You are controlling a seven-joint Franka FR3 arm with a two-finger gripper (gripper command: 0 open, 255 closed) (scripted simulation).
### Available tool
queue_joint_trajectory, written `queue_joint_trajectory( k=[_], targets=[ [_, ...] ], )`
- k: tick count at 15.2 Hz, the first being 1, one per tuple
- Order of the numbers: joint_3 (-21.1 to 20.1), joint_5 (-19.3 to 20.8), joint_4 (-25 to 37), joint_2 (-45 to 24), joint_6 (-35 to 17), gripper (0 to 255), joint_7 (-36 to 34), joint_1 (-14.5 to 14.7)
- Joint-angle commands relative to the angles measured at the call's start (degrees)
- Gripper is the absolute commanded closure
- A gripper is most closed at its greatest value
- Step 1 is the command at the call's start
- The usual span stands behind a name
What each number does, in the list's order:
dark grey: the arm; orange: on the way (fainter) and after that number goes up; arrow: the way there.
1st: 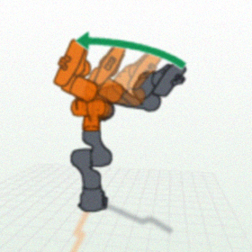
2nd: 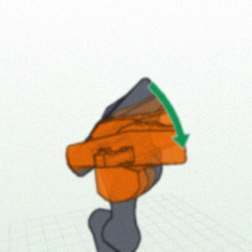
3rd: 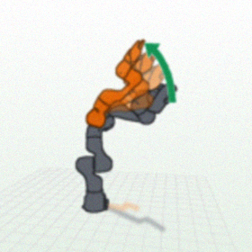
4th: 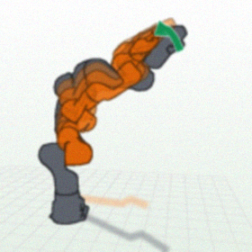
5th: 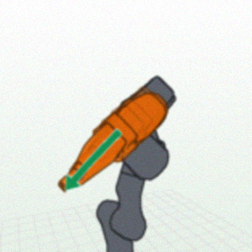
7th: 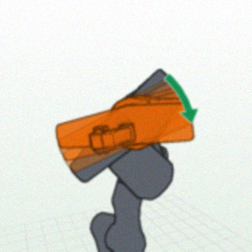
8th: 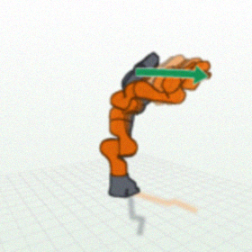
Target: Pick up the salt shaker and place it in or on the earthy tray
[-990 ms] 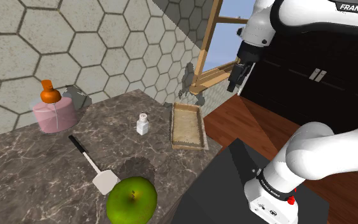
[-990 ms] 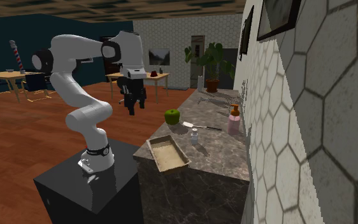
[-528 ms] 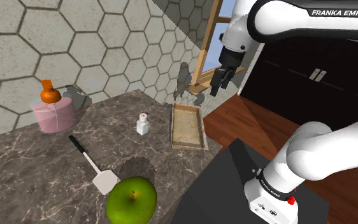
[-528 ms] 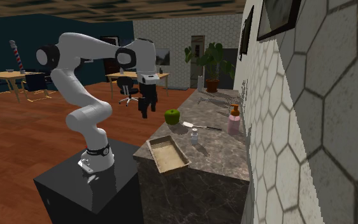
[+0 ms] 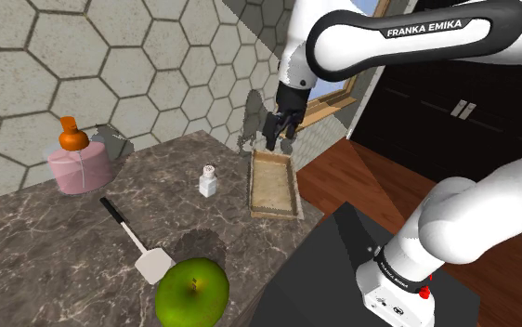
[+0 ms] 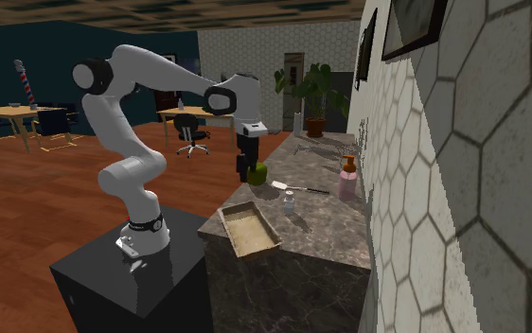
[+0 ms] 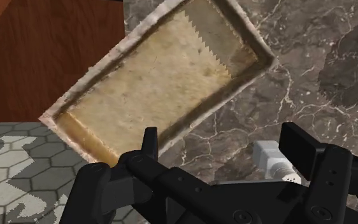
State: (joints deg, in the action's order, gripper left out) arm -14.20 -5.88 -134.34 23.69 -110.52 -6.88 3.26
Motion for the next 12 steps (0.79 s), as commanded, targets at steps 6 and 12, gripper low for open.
queue_joint_trajectory(
  k=[6,12],
  targets=[
    [-5.4,2.5,9.7,-15.4,-5.6,0,-7.9,0.7],
    [-8.0,7.5,20.1,-29.0,-8.0,0,-15.1,2.6]
  ],
)
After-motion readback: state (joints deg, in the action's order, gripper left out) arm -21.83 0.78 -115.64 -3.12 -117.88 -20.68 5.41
